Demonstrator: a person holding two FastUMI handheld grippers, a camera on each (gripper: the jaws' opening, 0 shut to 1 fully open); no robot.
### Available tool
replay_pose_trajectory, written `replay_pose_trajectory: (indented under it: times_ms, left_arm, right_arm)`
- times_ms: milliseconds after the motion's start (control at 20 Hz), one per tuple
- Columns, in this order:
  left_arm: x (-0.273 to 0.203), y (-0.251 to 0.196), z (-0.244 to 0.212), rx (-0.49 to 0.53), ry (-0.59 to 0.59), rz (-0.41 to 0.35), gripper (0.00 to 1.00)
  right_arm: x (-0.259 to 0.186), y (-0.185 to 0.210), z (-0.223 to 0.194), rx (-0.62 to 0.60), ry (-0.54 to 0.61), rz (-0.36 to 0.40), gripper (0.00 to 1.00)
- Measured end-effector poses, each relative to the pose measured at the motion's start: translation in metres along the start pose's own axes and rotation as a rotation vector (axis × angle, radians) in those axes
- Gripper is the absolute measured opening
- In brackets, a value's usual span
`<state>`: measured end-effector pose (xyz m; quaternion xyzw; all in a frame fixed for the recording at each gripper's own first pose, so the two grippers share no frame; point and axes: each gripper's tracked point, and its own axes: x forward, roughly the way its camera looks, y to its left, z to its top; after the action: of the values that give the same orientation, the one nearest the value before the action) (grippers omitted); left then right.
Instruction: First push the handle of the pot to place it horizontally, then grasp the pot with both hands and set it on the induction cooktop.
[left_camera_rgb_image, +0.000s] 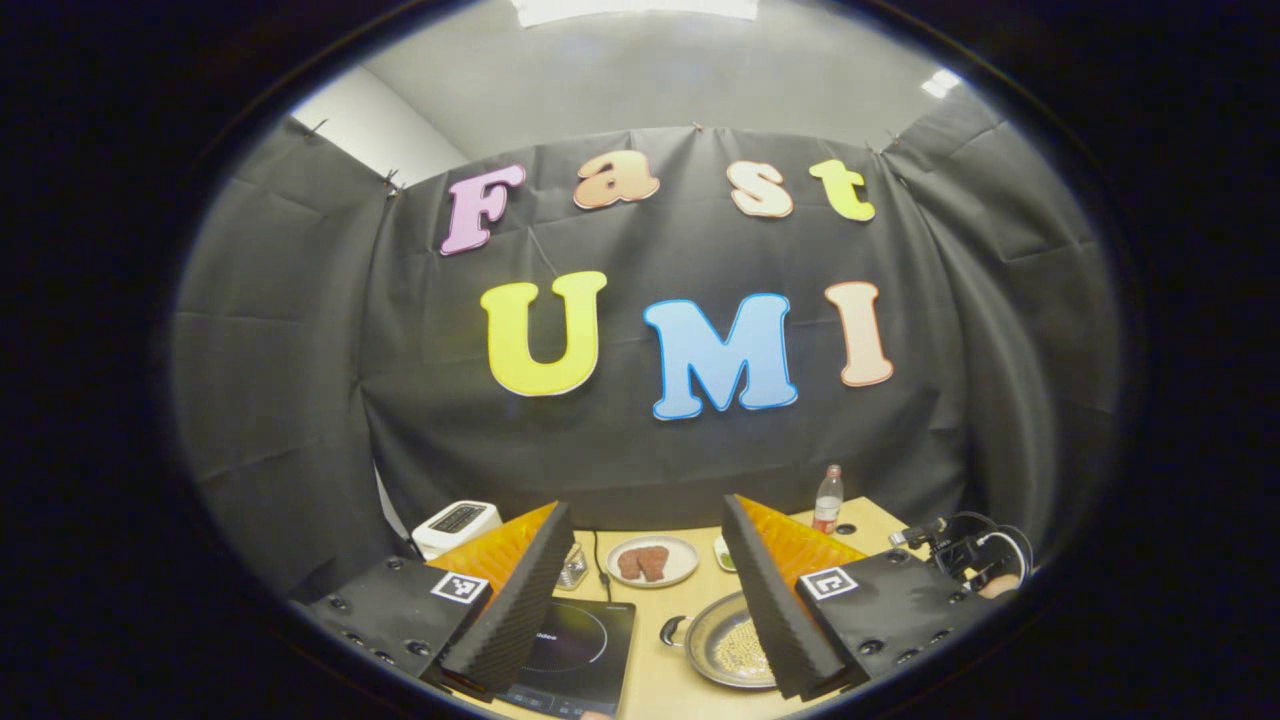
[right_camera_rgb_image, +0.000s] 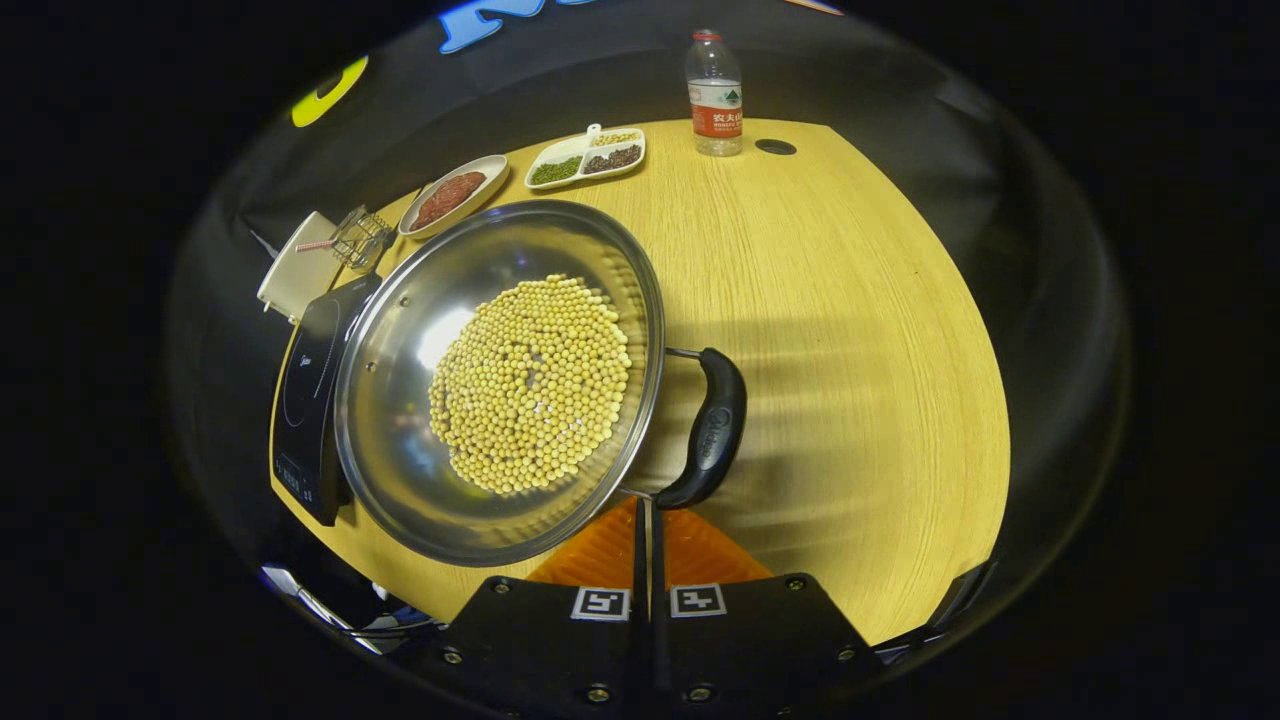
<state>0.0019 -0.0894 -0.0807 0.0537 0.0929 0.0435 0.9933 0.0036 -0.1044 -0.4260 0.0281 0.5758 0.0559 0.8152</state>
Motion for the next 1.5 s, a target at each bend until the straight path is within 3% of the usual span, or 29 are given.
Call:
replay_pose_trajectory:
  times_ms: [550,850,950,1000,1050,1100,1200,1400,1500]
  left_arm:
    - [0.035,0.021,-0.032,-0.023,0.045,-0.051,0.97]
    - [0.054,0.013,-0.068,-0.044,0.113,-0.122,1.0]
    - [0.062,0.005,-0.08,-0.045,0.136,-0.155,0.95]
    - [0.065,0.003,-0.086,-0.047,0.151,-0.172,0.96]
    - [0.068,-0.003,-0.095,-0.049,0.17,-0.195,0.97]
    - [0.072,-0.008,-0.107,-0.05,0.199,-0.218,0.98]
    - [0.08,-0.013,-0.133,-0.054,0.261,-0.241,0.95]
    - [0.094,-0.021,-0.199,-0.084,0.416,-0.266,1.0]
    - [0.098,-0.022,-0.228,-0.085,0.483,-0.267,0.98]
  right_arm:
    - [0.011,-0.018,0.032,-0.016,-0.006,-0.102,0.01]
    - [-0.006,-0.032,0.028,0.007,-0.067,-0.157,0.01]
    - [-0.021,-0.038,0.027,0.019,-0.105,-0.176,0.12]
    - [-0.028,-0.035,0.026,0.029,-0.131,-0.162,0.33]
    - [-0.035,-0.029,0.029,0.043,-0.173,-0.133,0.45]
    - [-0.045,-0.027,0.032,0.049,-0.209,-0.132,0.77]
    - [-0.06,-0.024,0.039,0.046,-0.286,-0.129,0.99]
    - [-0.078,-0.006,0.05,0.014,-0.388,-0.104,0.99]
    - [-0.076,0.001,0.052,0.003,-0.399,-0.095,0.99]
